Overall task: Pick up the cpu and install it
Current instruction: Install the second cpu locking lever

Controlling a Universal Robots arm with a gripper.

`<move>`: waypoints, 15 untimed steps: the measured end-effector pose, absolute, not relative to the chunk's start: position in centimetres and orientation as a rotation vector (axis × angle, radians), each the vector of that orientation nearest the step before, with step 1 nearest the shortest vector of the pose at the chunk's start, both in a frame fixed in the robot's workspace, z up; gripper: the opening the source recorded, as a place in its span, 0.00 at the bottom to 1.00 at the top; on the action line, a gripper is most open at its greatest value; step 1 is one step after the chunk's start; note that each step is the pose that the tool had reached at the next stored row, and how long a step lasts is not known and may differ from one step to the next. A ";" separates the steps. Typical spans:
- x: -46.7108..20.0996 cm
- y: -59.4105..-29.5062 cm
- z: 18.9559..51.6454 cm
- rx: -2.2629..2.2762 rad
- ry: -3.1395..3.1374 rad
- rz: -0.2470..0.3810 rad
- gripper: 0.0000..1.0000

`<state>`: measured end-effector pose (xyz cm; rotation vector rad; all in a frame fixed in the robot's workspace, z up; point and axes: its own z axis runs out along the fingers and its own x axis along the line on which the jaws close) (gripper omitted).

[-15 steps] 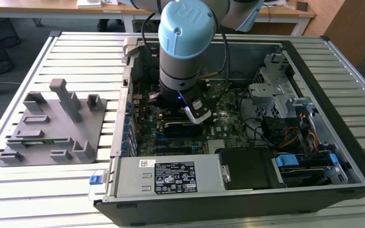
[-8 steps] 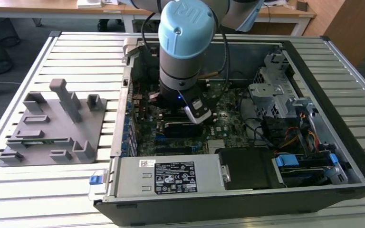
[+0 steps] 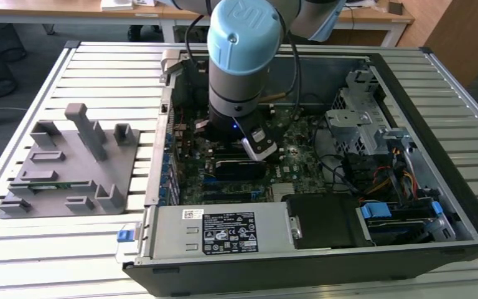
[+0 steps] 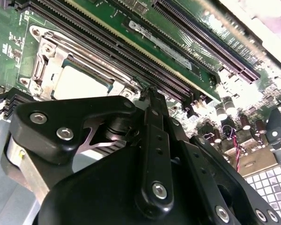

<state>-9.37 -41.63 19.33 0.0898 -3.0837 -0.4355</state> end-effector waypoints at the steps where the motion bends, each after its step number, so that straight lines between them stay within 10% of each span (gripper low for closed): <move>1: -9.4 -41.6 19.3 0.090 -3.084 -0.437 0.11; 15: -9.6 -40.7 19.0 0.090 -3.083 -0.437 0.11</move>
